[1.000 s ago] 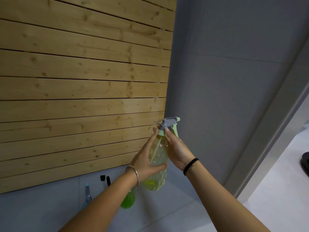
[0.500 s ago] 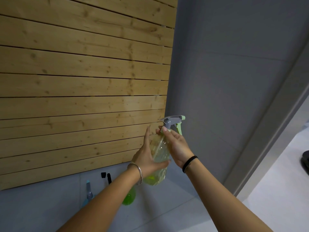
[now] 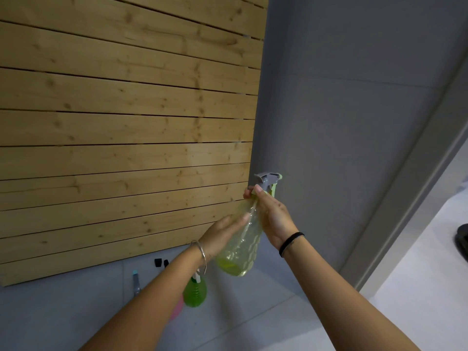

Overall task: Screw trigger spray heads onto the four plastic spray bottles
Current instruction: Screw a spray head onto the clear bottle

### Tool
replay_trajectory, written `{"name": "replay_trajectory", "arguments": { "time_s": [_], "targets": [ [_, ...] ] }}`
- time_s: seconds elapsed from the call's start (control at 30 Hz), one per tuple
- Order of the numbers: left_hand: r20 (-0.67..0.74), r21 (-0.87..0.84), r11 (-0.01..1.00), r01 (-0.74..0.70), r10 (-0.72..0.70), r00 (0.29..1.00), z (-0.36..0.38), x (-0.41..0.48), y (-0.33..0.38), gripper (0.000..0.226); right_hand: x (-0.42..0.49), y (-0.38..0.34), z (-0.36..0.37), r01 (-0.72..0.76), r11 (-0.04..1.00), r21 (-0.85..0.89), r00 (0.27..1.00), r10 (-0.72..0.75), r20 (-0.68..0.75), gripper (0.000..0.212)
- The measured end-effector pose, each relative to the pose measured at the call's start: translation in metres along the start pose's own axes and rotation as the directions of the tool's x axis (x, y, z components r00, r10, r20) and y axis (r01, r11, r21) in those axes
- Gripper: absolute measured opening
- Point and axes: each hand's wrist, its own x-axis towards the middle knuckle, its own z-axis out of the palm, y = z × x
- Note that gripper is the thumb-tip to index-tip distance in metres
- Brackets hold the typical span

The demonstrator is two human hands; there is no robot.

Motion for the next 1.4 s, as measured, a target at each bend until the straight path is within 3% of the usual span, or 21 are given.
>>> {"name": "replay_trajectory", "arguments": {
  "time_s": [0.1, 0.23, 0.37, 0.53, 0.67, 0.77, 0.83, 0.93, 1.07, 1.3, 1.4],
  "targets": [
    [0.061, -0.022, 0.999, 0.036, -0.034, 0.998, -0.003, -0.001, -0.002, 0.034, 0.0, 0.0, -0.005, -0.02, 0.998, 0.065, 1.0, 0.019, 0.023, 0.033],
    [-0.136, 0.057, 0.998, -0.039, 0.046, 0.99, 0.001, -0.003, 0.0, 0.054, 0.0, 0.003, -0.008, -0.018, 1.0, 0.024, 1.0, 0.018, 0.008, 0.032],
    [0.083, 0.019, 0.999, 0.032, -0.033, 0.996, -0.001, -0.005, -0.001, 0.034, 0.001, 0.003, -0.011, -0.046, 0.997, 0.063, 0.999, 0.046, 0.003, 0.033],
    [-0.012, 0.054, 0.999, 0.001, 0.0, 1.0, 0.0, -0.002, -0.007, 0.056, 0.002, 0.008, -0.009, -0.037, 0.998, -0.06, 0.998, 0.033, -0.059, 0.033],
    [0.097, 0.014, 0.998, 0.06, -0.061, 0.993, -0.001, -0.001, -0.008, 0.038, 0.001, 0.007, -0.008, -0.037, 0.997, -0.066, 0.998, 0.033, -0.06, 0.029],
    [-0.016, -0.049, 0.998, 0.037, -0.038, 0.999, 0.0, 0.001, -0.013, 0.027, 0.001, 0.013, -0.007, -0.061, 0.991, -0.121, 0.99, 0.044, -0.132, 0.033],
    [-0.128, -0.023, 1.0, 0.006, -0.009, 0.992, 0.003, 0.002, -0.013, 0.041, 0.002, 0.014, -0.004, -0.057, 0.991, -0.117, 0.983, 0.036, -0.178, 0.034],
    [-0.083, 0.042, 0.999, -0.013, 0.016, 0.996, 0.002, 0.003, -0.012, 0.044, 0.001, 0.01, -0.002, -0.021, 0.992, -0.122, 0.995, 0.008, -0.104, 0.037],
    [0.073, 0.017, 1.0, -0.021, 0.02, 0.997, -0.008, -0.002, -0.011, 0.025, 0.003, 0.006, -0.008, -0.034, 0.991, -0.132, 0.994, 0.047, 0.097, 0.033],
    [0.041, 0.013, 0.999, -0.039, 0.039, 0.998, -0.005, -0.001, -0.008, 0.026, 0.003, 0.006, -0.004, 0.015, 0.98, -0.197, 1.0, -0.019, -0.018, 0.026],
    [0.068, 0.015, 1.0, -0.012, 0.011, 0.998, -0.008, 0.0, -0.01, 0.023, 0.005, 0.005, -0.008, 0.003, 0.987, -0.158, 0.998, 0.007, 0.064, 0.023]
  ]
}}
